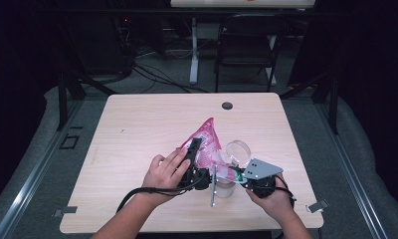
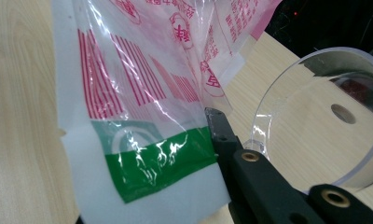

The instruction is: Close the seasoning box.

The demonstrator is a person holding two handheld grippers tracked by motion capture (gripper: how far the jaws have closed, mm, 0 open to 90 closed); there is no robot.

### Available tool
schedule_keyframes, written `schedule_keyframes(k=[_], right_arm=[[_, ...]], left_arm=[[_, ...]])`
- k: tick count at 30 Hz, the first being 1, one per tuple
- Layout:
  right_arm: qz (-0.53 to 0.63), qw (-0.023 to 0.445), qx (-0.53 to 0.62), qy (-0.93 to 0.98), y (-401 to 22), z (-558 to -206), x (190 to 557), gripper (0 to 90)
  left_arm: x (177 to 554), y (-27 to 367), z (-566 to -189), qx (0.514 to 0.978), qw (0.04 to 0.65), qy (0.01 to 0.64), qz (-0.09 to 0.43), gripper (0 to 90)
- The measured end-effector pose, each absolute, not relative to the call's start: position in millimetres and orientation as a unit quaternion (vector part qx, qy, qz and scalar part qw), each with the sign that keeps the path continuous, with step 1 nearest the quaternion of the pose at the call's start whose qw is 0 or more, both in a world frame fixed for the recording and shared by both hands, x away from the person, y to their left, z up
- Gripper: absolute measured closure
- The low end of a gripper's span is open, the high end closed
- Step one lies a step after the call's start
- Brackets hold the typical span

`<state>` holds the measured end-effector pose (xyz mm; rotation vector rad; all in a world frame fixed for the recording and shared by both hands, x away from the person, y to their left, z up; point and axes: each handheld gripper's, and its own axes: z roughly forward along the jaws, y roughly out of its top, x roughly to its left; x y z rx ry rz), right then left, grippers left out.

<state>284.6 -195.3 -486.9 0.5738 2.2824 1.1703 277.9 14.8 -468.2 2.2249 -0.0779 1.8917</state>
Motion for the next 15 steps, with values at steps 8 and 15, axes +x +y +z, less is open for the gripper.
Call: schedule_keyframes(k=[8,15], right_arm=[[0.431,0.253,0.211,0.840,-195.4,-487.2,285.0,89.7],[0.428,0.254,0.212,0.841,-195.6,-487.2,285.2,89.7]], left_arm=[[277.2,14.5,-467.4,0.756,0.109,-0.027,0.645,65.3],[277.2,13.5,-466.4,0.756,0.110,-0.029,0.645,65.3]])
